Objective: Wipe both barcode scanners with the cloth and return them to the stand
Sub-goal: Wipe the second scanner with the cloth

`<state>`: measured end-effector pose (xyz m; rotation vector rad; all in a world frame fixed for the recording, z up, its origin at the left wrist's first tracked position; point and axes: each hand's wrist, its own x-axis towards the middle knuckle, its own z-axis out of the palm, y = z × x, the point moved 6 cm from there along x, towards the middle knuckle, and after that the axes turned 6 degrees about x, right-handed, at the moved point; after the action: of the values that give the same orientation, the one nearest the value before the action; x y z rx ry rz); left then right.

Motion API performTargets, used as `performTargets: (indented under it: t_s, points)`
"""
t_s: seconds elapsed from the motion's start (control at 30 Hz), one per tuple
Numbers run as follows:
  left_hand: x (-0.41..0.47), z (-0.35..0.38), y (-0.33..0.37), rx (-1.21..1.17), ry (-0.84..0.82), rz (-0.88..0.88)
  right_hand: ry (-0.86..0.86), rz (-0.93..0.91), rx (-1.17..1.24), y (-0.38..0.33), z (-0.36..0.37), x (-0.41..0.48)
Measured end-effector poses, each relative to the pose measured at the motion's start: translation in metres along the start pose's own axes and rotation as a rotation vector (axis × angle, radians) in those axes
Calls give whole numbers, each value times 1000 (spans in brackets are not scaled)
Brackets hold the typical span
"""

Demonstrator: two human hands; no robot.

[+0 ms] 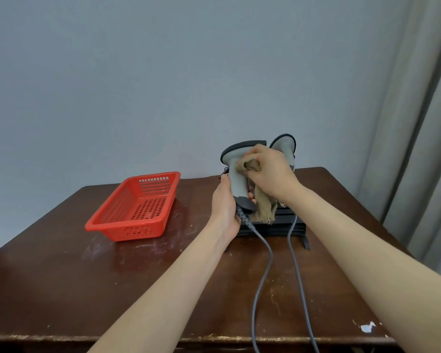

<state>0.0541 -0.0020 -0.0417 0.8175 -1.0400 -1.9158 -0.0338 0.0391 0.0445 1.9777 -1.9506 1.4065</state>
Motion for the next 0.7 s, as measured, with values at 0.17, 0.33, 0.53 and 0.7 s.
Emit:
performTargets:
  t_s: [0.17, 0.33, 0.53, 0.7]
  points:
    - [4, -4, 1, 21, 17, 24, -238, -27, 104, -19, 9, -12]
    - [-3, 4, -2, 12, 2, 11, -40, 81, -106, 10, -7, 17]
    - [6, 1, -3, -14, -5, 8, -132, 38, 48, 2, 4, -2]
    - [1, 0, -4, -81, -4, -52, -90, 65, 136, 1, 4, -9]
